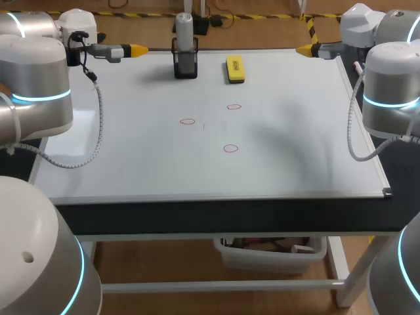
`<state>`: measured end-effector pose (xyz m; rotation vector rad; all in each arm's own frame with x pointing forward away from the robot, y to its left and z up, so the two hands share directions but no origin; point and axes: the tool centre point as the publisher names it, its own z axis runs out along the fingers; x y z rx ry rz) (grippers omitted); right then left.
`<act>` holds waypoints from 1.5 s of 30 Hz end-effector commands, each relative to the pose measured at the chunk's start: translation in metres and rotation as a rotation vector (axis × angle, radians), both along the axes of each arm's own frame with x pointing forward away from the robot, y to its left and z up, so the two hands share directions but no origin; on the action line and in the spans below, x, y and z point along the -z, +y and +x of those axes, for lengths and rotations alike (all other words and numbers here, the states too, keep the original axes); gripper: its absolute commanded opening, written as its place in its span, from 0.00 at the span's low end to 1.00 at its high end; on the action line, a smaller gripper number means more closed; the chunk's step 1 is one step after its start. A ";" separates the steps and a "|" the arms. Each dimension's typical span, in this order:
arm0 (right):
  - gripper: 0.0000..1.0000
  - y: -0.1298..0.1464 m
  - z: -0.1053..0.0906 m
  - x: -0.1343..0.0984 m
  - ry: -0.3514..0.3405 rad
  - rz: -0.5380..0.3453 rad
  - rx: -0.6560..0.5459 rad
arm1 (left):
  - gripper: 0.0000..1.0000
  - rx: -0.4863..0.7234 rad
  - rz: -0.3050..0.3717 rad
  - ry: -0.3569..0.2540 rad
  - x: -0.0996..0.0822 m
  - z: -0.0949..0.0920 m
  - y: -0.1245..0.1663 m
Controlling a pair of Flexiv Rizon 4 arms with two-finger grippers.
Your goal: Pick up the inspection probe, press it on each red-marked spot on the whiteboard one by one, put down the probe, pick up the eraser, and wipe off all the red marks.
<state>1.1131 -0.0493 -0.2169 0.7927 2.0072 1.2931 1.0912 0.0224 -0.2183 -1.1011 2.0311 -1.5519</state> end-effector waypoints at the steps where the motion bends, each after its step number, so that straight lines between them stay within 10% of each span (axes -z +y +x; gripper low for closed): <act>1: 1.00 0.000 0.001 0.000 0.002 -0.001 0.000 | 1.00 0.000 0.000 0.000 0.000 0.000 0.000; 22: 1.00 0.000 0.001 0.000 0.002 -0.001 0.000 | 1.00 0.000 0.000 0.000 0.000 0.000 0.000; 45: 1.00 0.000 0.001 0.000 0.002 -0.001 0.000 | 1.00 0.394 -0.116 -0.140 -0.005 0.069 -0.032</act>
